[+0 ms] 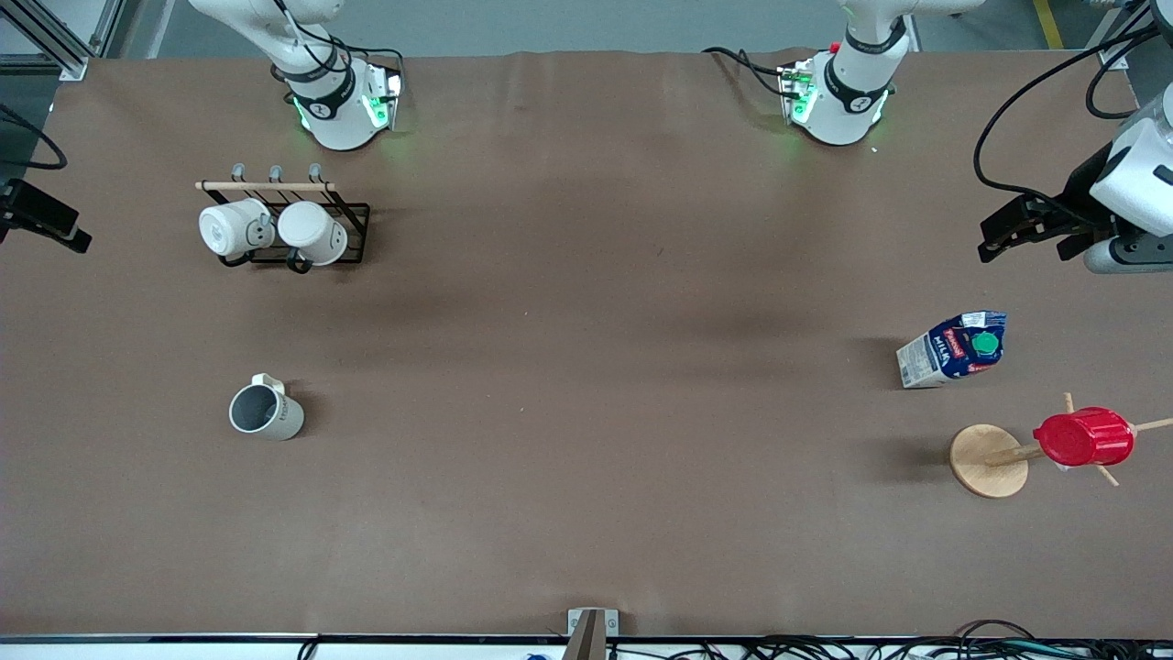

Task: Place cup and milk on table
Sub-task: 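Reach the right gripper to the mug while the left gripper nears the milk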

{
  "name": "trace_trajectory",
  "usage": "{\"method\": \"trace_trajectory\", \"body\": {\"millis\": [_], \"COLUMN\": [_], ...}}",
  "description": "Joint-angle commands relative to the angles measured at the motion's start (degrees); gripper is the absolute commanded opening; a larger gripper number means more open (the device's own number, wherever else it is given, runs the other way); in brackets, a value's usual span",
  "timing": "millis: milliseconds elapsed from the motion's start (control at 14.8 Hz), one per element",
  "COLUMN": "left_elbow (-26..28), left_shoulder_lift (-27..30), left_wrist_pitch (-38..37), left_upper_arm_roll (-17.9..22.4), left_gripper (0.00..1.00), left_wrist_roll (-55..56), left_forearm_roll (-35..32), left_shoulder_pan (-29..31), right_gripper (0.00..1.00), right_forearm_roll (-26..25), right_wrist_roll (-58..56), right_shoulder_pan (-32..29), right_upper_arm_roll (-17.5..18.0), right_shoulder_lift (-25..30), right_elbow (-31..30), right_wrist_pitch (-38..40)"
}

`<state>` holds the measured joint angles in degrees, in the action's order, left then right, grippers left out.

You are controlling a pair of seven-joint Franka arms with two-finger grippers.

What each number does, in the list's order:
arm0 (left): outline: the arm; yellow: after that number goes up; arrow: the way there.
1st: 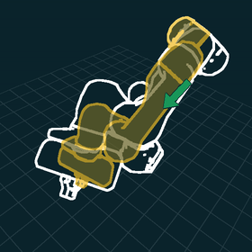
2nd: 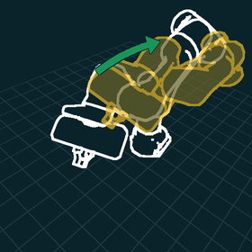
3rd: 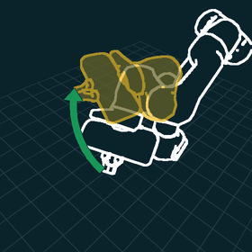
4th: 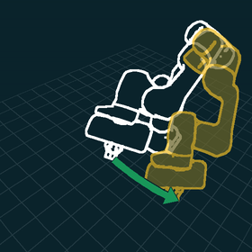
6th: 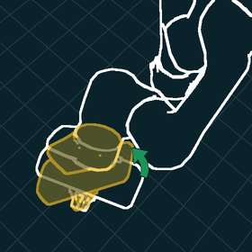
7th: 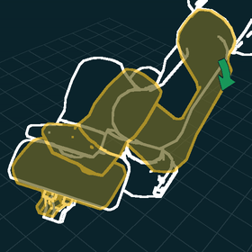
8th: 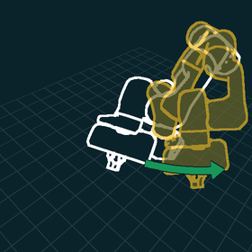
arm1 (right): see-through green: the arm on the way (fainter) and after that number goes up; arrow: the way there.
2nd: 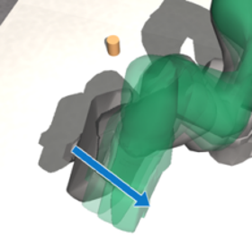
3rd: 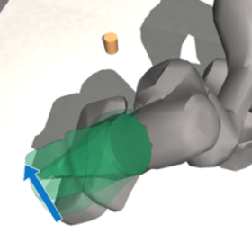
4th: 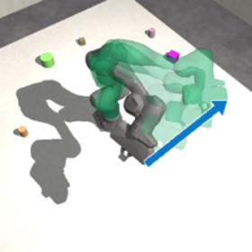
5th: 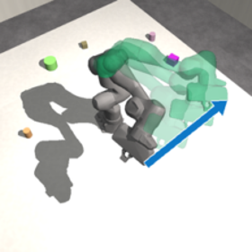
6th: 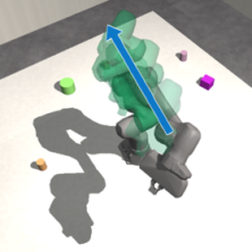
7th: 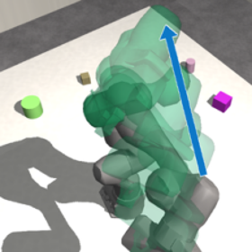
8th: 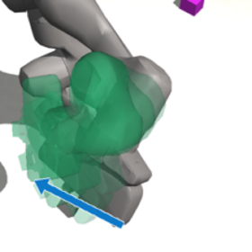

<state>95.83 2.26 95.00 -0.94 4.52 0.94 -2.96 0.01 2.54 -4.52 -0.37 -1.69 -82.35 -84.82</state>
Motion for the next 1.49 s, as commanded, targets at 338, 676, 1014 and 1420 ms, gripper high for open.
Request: {"method": "trace_trajectory", "body": {"millis": [338, 676, 1014, 1420], "left_elbow": [-1.7, -1.3, 1.4, 9.4], "left_shoulder_lift": [-0.8, -0.5, -0.4, -1.3], "left_wrist_pitch": [-0.1, -0.3, 0.1, 10.2], "left_upper_arm_roll": [0.1, 0.8, 0.9, 5.4], "left_gripper": [0.99, 0.99, 0.99, 1.0], "left_wrist_roll": [-1.7, -3.6, -3.6, -4.1], "left_forearm_roll": [0.0, 1.4, 0.6, 0.4], "left_shoulder_pan": [0.3, 0.6, 0.7, 1.1], "right_gripper": [1.0, 1.0, 1.0, 1.0], "right_forearm_roll": [0.3, 0.3, 0.2, 0.9], "right_wrist_roll": [-0.6, -0.6, -0.6, -0.8], "right_shoulder_pan": [-0.4, -0.5, -0.5, -0.2], "right_upper_arm_roll": [0.1, 0.1, 0.1, 0.1], "right_shoulder_lift": [1.4, 1.4, 1.4, 0.9], "right_elbow": [-1.7, -1.7, -1.4, -1.6], "right_wrist_pitch": [-0.2, -0.2, 0.0, -0.6]}}
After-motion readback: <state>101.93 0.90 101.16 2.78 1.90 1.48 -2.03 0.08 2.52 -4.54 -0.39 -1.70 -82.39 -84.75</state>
